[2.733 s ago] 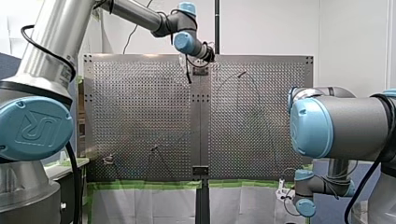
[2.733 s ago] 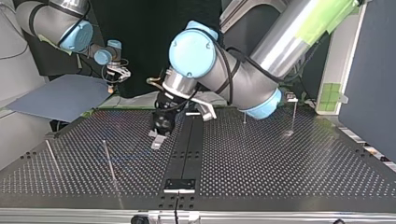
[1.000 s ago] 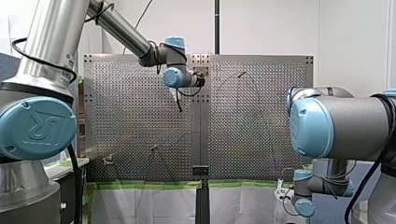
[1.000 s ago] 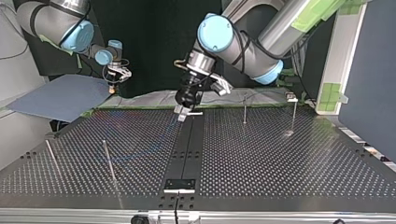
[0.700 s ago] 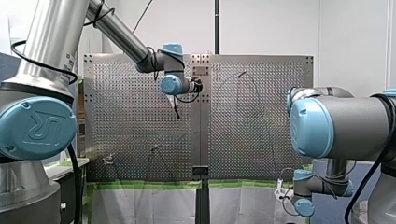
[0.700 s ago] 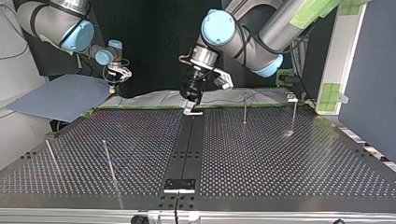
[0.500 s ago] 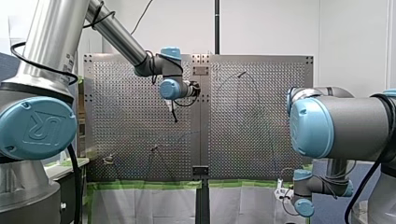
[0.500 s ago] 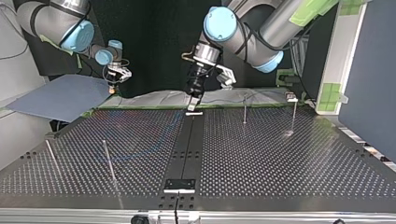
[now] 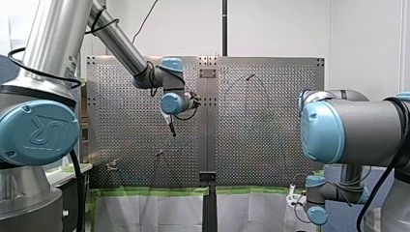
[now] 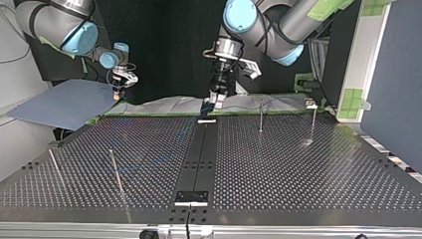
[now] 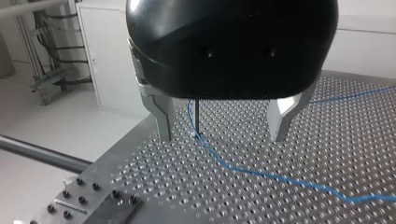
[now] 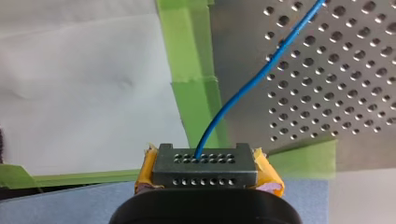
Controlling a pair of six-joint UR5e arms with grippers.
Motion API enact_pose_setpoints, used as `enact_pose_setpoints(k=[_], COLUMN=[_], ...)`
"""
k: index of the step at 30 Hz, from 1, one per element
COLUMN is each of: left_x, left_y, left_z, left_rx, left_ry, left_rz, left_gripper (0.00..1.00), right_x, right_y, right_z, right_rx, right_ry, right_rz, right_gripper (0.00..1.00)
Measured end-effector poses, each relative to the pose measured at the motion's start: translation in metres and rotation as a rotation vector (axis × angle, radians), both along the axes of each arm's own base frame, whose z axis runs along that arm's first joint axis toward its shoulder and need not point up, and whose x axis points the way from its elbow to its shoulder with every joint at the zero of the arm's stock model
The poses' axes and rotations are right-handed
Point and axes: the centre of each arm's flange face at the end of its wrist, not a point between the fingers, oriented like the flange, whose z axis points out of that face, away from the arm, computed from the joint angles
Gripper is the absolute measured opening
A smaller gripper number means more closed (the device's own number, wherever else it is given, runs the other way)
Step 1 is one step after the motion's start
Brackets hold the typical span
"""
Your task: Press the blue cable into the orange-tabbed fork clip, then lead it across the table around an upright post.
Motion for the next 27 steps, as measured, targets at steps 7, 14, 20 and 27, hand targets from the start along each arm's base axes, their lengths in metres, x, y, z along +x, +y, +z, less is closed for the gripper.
enact_pose_setpoints(k=[7, 14, 20, 27], left_x=[-0.014, -0.028, -0.040, -0.055], left_y=[0.009, 0.019, 0.026, 0.035], left_z=[-0.019, -0.037, -0.051, -0.066], left_rx=[0.003, -0.004, -0.007, -0.009], left_ry=[0.000, 0.003, 0.004, 0.004], left_rz=[0.017, 0.022, 0.013, 0.008], left_gripper=[1.00, 1.00, 1.00, 1.00], right_x=[-0.002, -0.001, 0.000, 0.001], right_y=[-0.003, -0.006, -0.006, -0.006], right_z=[0.015, 0.026, 0.026, 0.027], right_rx=[-0.043, -0.067, -0.069, -0.069], right_ry=[-0.011, -0.013, -0.014, -0.014], right_rz=[0.003, 0.010, 0.013, 0.015], right_gripper=[0.00, 0.00, 0.00, 0.00])
